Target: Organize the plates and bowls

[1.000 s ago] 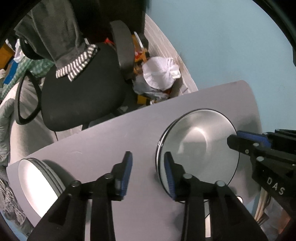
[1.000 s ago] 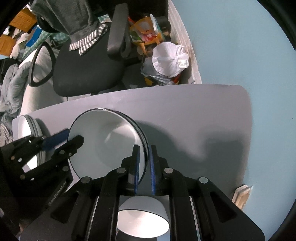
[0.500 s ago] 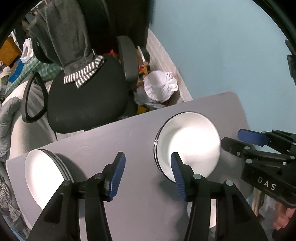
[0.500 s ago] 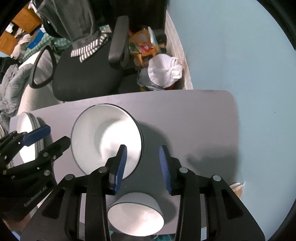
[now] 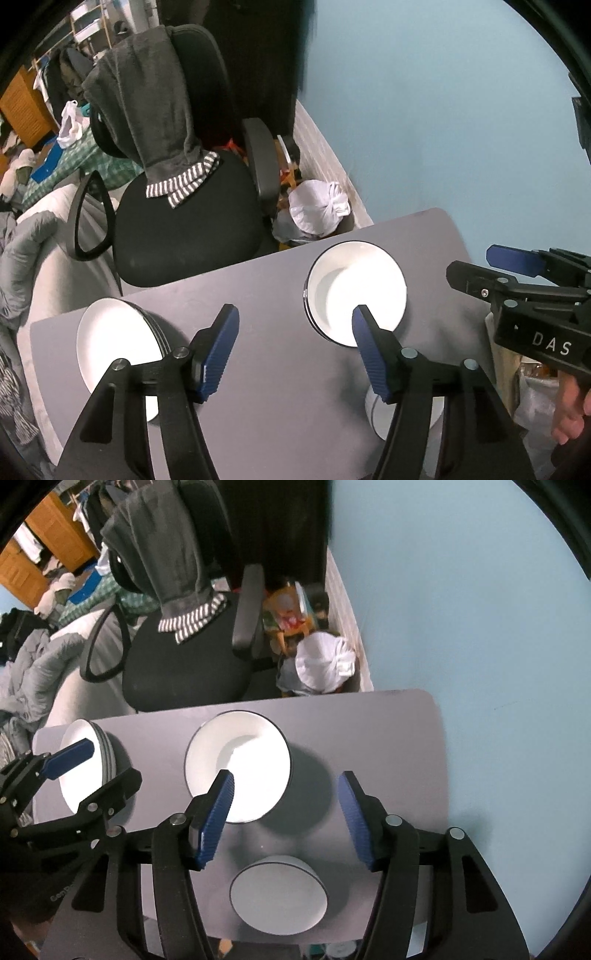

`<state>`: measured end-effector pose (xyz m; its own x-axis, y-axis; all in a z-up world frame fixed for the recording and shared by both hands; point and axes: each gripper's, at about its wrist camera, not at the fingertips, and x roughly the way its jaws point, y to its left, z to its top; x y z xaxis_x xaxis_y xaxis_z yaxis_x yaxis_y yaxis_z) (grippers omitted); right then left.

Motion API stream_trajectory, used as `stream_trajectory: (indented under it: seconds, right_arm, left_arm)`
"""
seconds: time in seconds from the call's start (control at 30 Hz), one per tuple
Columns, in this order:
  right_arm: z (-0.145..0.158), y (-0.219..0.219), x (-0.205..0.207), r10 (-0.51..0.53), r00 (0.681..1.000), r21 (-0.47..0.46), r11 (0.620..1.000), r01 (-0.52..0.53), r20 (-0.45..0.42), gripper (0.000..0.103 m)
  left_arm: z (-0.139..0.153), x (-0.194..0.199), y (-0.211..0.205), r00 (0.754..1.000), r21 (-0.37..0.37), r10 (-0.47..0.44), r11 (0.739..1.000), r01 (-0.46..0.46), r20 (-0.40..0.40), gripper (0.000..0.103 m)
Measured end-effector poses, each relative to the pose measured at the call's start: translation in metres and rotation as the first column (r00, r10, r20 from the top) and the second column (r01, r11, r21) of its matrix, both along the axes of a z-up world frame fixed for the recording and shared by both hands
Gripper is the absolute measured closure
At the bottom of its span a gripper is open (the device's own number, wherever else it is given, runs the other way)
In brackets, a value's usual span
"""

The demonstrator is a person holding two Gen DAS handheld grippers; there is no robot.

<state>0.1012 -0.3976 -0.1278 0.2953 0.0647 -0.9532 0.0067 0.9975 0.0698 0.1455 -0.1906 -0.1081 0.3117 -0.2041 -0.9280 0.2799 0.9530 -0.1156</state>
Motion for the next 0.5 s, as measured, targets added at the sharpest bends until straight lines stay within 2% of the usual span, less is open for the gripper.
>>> stream_trajectory:
  seconds: [0.23, 0.5]
  right_arm:
    - [0.013, -0.001, -0.017, -0.005, 0.999, -0.022, 1.0, 0.006, 0.039, 0.043]
    - [0.021, -0.003, -0.034, -0.023, 0.998, 0.001, 1.0, 0.023, 0.052, 0.043]
  left_arm:
    - [0.014, -0.016, 0.001, 0.998, -0.002, -0.029, 1.0, 0.029, 0.047, 0.036]
    - [0.031, -0.035, 0.001, 0.997, -0.048, -0.046, 0.998, 0.049, 0.061, 0.035]
